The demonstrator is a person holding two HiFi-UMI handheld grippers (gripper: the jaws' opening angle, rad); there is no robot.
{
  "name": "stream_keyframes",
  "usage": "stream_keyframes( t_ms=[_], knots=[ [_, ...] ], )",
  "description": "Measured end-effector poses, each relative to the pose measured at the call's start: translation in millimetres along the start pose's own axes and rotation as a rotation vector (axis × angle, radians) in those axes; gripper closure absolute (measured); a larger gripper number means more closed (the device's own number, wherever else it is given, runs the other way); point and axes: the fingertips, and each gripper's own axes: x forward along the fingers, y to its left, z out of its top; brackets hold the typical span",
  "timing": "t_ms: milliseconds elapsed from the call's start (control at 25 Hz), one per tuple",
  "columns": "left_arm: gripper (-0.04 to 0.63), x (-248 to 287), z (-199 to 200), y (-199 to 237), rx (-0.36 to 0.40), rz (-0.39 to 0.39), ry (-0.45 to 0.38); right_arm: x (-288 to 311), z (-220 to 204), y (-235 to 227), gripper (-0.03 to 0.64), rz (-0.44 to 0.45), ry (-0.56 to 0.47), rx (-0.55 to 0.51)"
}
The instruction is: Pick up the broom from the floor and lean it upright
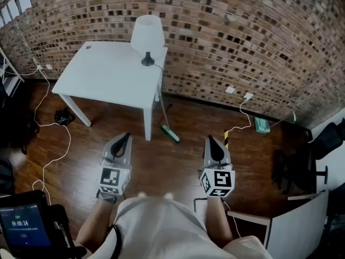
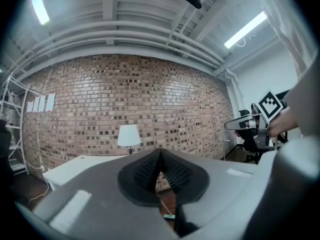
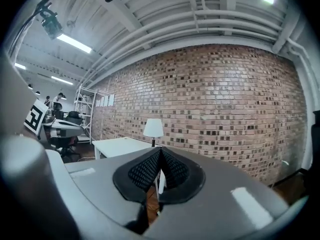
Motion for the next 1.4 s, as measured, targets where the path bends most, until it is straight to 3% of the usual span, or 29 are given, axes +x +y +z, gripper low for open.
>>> stream_keyframes(
  t_ms=[320,600,800,1120,1400],
  knots=[
    [0.595,-9.7,4.8,-6.0,0.023,-0.019,0.012,-13.5,-5.5,5.2,0.603,0.009,0.039,-0.008],
    [0.595,-36.2,-7.3,5.2,-0.047,-0.03,0.035,-35.0,-15.3,22.0,0.603,-0.018,0.098,0.018],
    [0.595,-55.6,-28.1,6.6,-0.04,-0.05,0.08,-62.3,-36.6,30.2,0.603,-0.032,0.132,0.075],
    [0.595,-128.6,-47.9,-46.9,-0.054,-0.057,0.101,-136.7,-54.6,42.2,0.603,0.002,0.121,0.114],
    [0.595,-223.3,-33.4,-143.5,-0.03,-0.025,0.072,-264.6,-59.7,34.0,0.603,0.056,0.053,0.13]
  ],
)
